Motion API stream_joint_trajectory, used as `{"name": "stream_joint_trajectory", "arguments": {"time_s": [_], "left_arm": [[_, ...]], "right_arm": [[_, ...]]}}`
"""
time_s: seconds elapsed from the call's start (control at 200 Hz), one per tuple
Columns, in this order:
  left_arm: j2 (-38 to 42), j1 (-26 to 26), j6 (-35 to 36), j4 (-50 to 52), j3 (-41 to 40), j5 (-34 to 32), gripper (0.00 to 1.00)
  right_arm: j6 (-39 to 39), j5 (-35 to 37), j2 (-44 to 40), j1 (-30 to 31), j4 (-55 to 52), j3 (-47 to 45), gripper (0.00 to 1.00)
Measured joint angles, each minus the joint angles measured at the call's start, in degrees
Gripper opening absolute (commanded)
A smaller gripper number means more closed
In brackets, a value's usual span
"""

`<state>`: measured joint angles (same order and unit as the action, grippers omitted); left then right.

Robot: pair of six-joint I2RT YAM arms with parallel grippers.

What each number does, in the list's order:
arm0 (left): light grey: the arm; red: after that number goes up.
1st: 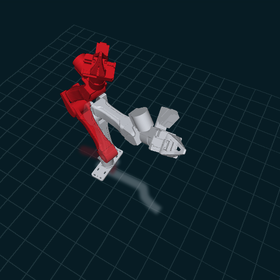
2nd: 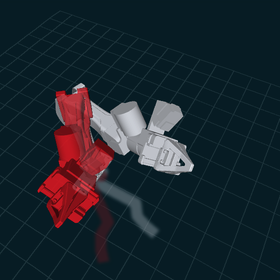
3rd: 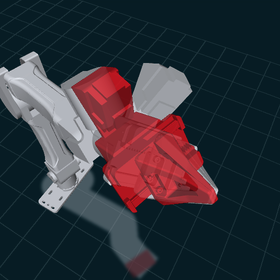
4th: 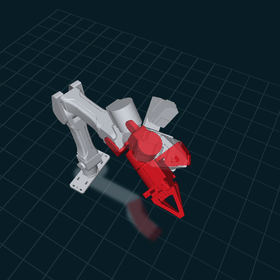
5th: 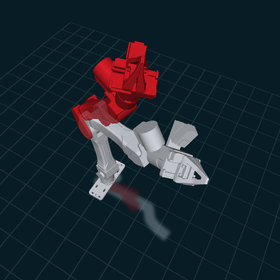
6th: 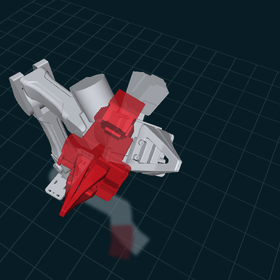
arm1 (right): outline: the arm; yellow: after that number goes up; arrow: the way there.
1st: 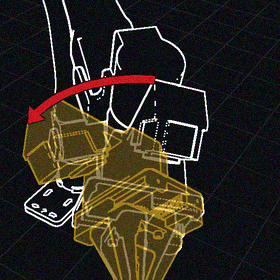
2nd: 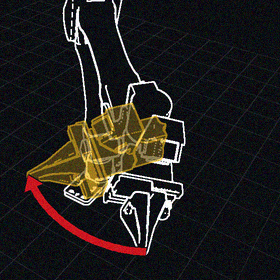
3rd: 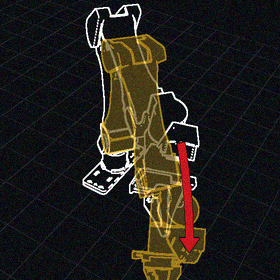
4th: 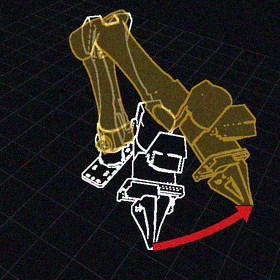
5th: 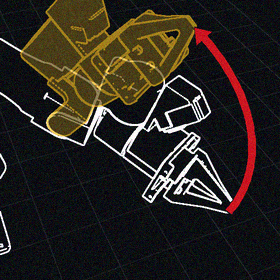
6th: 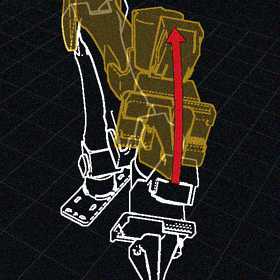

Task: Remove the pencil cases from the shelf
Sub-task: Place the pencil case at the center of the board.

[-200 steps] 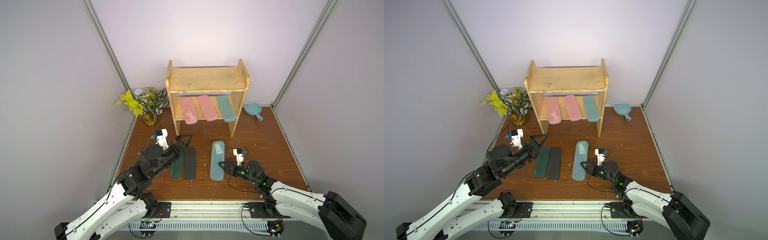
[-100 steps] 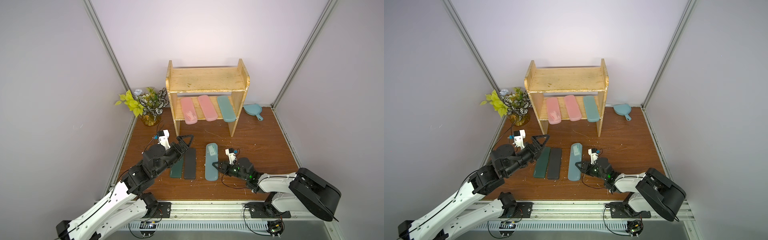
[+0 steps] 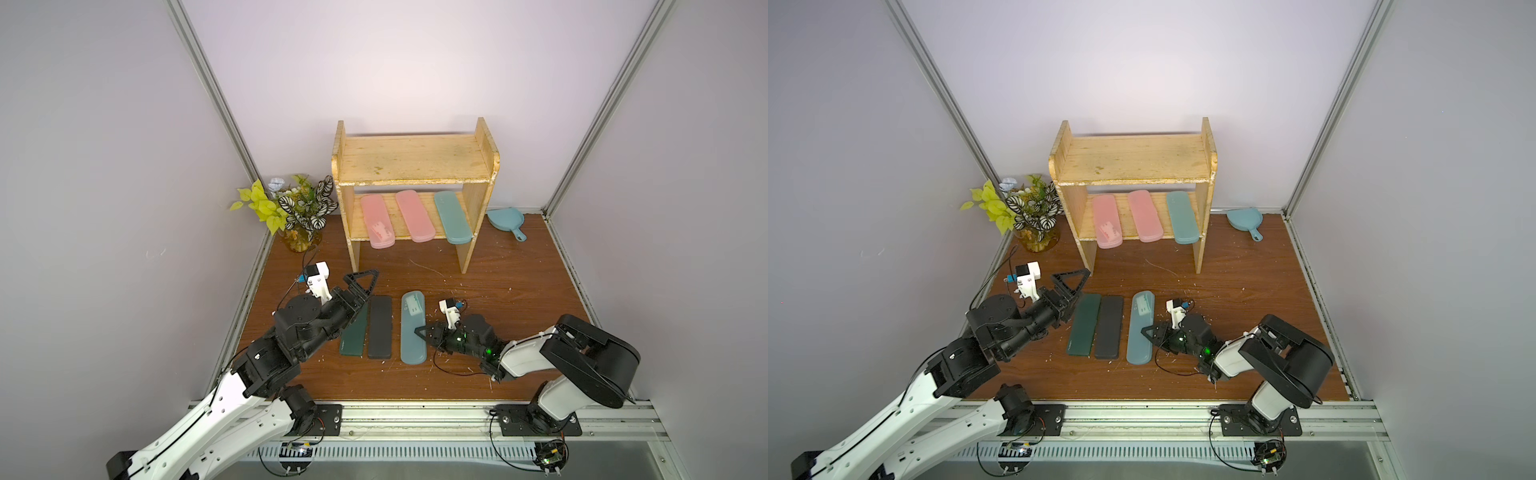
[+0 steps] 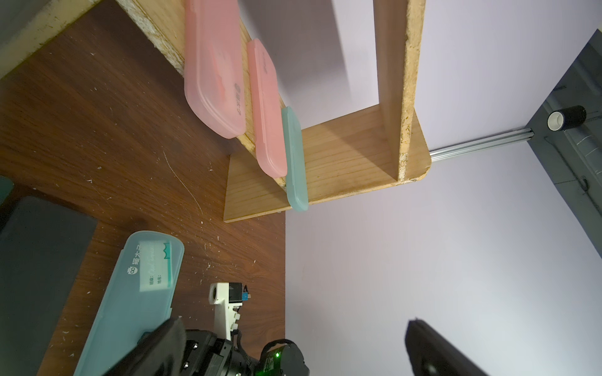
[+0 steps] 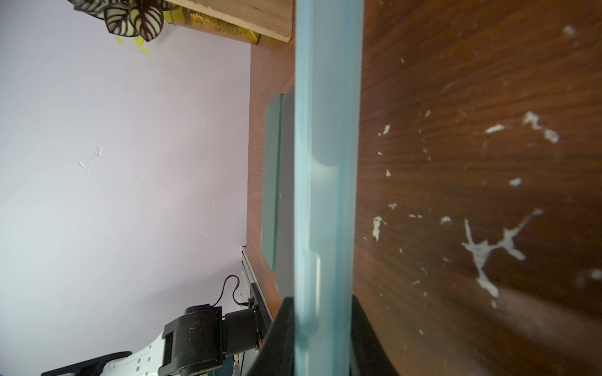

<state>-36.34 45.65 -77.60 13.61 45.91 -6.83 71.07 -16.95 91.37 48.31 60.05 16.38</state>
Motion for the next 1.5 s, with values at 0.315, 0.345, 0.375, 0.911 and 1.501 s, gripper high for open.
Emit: {"name": "stream_joint_trajectory", "arguments": {"time_s": [0.315,0.345,0.375,0.911,1.501], "left_arm": [[1.51,0.0,-1.51,0.46,-0.55,-1.05,1.0],[1.66,0.0,-1.6,0.44,-0.68,-1.16,1.0],[1.81,0.0,-1.7,0.48,-0.85,-1.25,1.0],[2.25,0.0,-1.9,0.79,-1.2,-2.58,0.99],[-6.88,-1.66,1.7,-6.64,-2.8,-2.01,0.99]], "right_arm": [[1.49,-1.77,5.79,0.48,3.63,3.02,0.22],[1.66,-1.88,6.23,0.48,3.85,3.08,0.22],[1.81,-1.99,6.62,0.48,4.09,3.1,0.22],[1.51,-2.14,5.25,0.48,-1.22,3.54,0.64],[-17.68,6.91,-28.15,-6.75,-49.24,11.47,0.99]]}}
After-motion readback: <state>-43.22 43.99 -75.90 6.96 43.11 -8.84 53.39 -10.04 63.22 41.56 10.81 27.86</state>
